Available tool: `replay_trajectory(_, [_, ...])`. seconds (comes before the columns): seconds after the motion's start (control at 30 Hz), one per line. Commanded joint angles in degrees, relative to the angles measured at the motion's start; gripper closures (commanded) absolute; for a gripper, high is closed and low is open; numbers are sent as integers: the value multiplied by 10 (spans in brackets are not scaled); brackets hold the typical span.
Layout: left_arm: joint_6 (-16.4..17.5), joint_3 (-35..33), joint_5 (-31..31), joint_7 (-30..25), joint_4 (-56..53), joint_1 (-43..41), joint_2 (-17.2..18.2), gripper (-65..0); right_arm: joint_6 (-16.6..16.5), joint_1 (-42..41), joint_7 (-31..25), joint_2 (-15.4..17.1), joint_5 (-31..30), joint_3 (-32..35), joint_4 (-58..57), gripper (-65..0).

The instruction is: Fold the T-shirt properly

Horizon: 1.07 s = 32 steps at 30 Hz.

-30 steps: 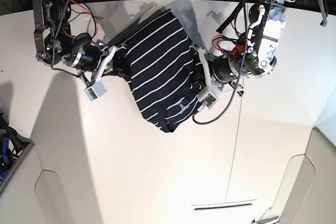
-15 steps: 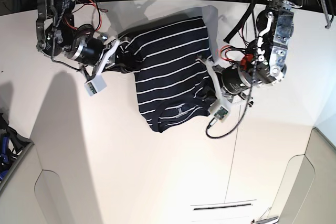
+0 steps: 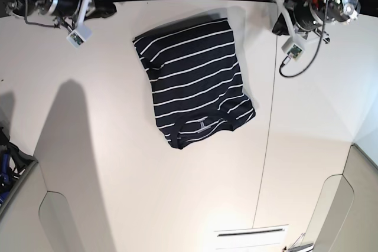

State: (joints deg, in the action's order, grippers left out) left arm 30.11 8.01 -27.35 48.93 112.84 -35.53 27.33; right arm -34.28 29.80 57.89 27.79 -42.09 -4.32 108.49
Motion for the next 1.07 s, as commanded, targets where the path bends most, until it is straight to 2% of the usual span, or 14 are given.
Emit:
replay_trajectory(0.0, [1, 17, -2, -8, 9, -24, 8, -11, -5, 15, -8, 27, -20, 7, 9, 0])
replay_trajectory(0.1, [-7, 45, -2, -14, 9, -97, 7, -11, -4, 58, -8, 84, -30, 45, 9, 0])
replay_trajectory(0.2, [-9, 47, 31, -30, 8, -164, -7, -11, -4, 91, -9, 135, -26, 93, 3, 0])
replay_trajectory(0.3, [-7, 33, 76, -83, 1, -220, -21, -11, -4, 101, -19, 161, -8, 138, -19, 0])
replay_trajectory(0.37, [-8, 14, 93, -122, -23, -243, -21, -11, -2, 101, -33, 163, 16, 166, -46, 0])
replay_trajectory(0.47, [-34, -22, 98, -170, -109, -245, -18, -11, 0, 100, -124, 158, 77, 206, -106, 0])
replay_trajectory(0.53, [-67, -51, 98, -227, -191, -233, -10, -11, 0, 96, -205, 150, 129, 236, -157, 0])
replay_trajectory(0.57, [-88, -68, 98, -261, -237, -221, -5, -11, 0, 89, -226, 143, 158, 252, -183, 0])
replay_trajectory(0.63, [-125, -101, 98, -310, -330, -186, 0, -11, 0, 67, -234, 123, 215, 280, -236, 0])
replay_trajectory(0.73, [-161, -159, 93, -332, -466, -111, 0, -11, 0, 23, -234, 95, 273, 318, -331, 0])
replay_trajectory(0.9, [-162, -243, 81, -333, -639, 14, -24, -11, 0, -57, -234, 48, 324, 342, -494, 0])
replay_trajectory(1.03, [-162, -268, 81, -318, -698, 80, -45, -11, 0, -103, -234, 21, 331, 342, -569, 0])
